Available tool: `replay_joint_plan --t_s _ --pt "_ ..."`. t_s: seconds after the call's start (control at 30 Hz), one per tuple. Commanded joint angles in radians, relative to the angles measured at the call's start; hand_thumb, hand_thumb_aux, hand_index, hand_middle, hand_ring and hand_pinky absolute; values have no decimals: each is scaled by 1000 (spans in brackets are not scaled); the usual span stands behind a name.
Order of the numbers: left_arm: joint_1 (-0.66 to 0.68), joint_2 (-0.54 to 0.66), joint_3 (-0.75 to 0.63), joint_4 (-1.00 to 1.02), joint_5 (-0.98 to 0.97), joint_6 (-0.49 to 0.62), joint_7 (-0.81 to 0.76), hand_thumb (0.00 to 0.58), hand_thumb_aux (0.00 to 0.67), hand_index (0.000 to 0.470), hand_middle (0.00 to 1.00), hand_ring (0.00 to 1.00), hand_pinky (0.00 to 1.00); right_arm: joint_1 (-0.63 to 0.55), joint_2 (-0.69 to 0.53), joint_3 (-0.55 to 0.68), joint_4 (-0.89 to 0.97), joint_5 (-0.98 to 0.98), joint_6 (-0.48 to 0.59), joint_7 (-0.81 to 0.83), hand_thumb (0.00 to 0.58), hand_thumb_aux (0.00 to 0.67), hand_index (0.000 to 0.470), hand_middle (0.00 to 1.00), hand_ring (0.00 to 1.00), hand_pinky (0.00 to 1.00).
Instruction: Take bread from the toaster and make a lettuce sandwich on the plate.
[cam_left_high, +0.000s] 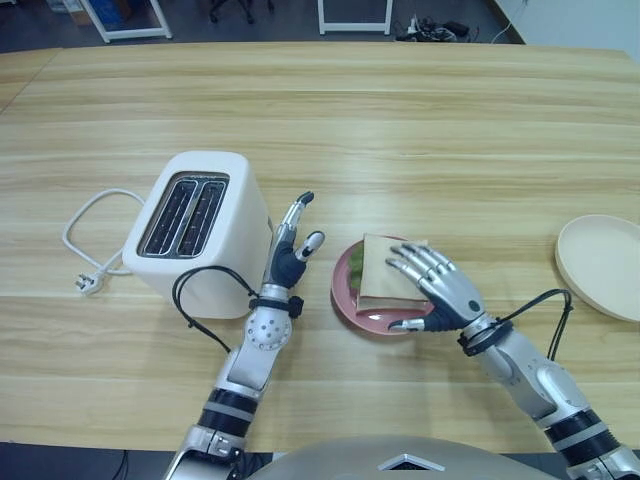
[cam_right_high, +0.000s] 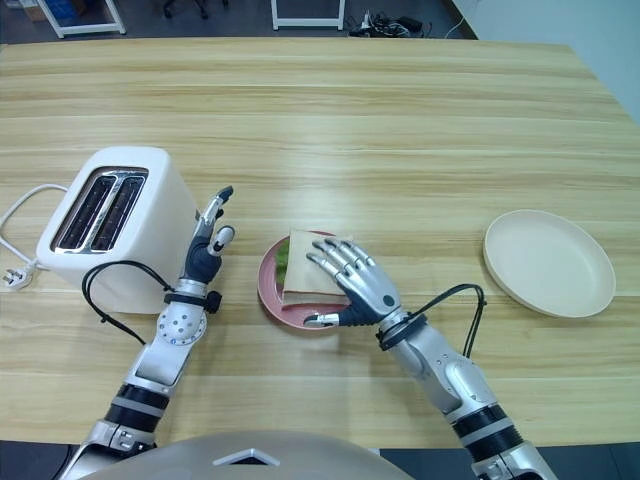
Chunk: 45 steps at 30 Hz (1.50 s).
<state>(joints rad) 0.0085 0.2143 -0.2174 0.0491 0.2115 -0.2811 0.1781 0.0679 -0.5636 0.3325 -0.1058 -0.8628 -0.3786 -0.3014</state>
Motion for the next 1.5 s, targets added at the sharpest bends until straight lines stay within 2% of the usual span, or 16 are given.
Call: replay_joint_plan --t_s 0.03,0.07,0.1,0.13,0.17,0.27,0.33,0.5,0.7,0.87,1.23,1.33,1.4,1.43,1.47,1.5 --pt "77 28 47 -72 -40 -26 -64 0 0 0 0 0 0 61 7 -105 -72 127 6 26 128 79 55 118 118 118" --pt "99 39 52 -94 -33 -22 -79 0 0 0 0 0 0 73 3 -129 -83 144 12 34 498 418 293 988 988 988" --pt "128 59 56 -122 -9 -5 -97 0 0 0 0 0 0 95 -5 -158 -94 166 23 54 580 670 470 1000 1000 1000" --pt "159 83 59 -151 23 15 -114 382 279 195 569 569 569 122 -19 -188 -105 181 32 75 580 670 470 1000 1000 1000" --pt "191 110 62 -180 55 39 -134 580 670 470 1000 1000 1000 153 -33 -220 -114 193 49 100 580 670 470 1000 1000 1000" --pt "279 170 74 -247 143 139 -189 580 670 470 1000 1000 1000 254 -89 -288 -99 171 100 169 580 670 470 1000 1000 1000" --pt "313 185 68 -263 186 203 -219 580 670 470 1000 1000 1000 292 -105 -279 -73 132 115 194 580 670 470 1000 1000 1000" --pt "344 196 -38 -249 292 338 -338 580 670 470 1000 1000 1000 321 -57 -164 -44 56 116 221 580 670 470 1000 1000 1000" --pt "327 159 -153 -202 373 385 -366 580 670 470 1000 1000 1000 281 20 -13 21 -35 113 216 580 670 470 1000 1000 1000" --pt "232 84 -225 -83 424 396 -332 580 670 470 1000 1000 1000 136 93 74 175 -106 141 157 580 670 470 1000 1000 1000" --pt "-168 -48 -235 345 463 388 -206 580 670 470 1000 1000 1000 -406 217 121 793 -114 182 -112 580 670 470 1000 1000 1000" --pt "-230 -54 -222 426 446 364 -181 580 670 470 1000 1000 1000 -475 232 126 897 -92 174 -169 580 670 470 1000 1000 1000" --pt "-235 -50 -205 422 417 338 -182 580 670 470 1000 1000 1000 -467 225 102 886 -45 149 -191 580 670 470 1000 1000 1000" --pt "-227 -46 -190 401 391 316 -185 580 670 470 871 871 871 -440 216 73 845 4 124 -186 580 670 470 1000 1000 1000" --pt "-212 -43 -168 368 356 284 -182 545 504 354 510 510 510 -402 206 39 785 61 96 -172 576 615 431 1000 1000 1000" --pt "-193 -40 -143 327 317 246 -178 363 260 182 0 0 0 -355 199 0 708 133 61 -151 480 391 275 1000 1000 1000"
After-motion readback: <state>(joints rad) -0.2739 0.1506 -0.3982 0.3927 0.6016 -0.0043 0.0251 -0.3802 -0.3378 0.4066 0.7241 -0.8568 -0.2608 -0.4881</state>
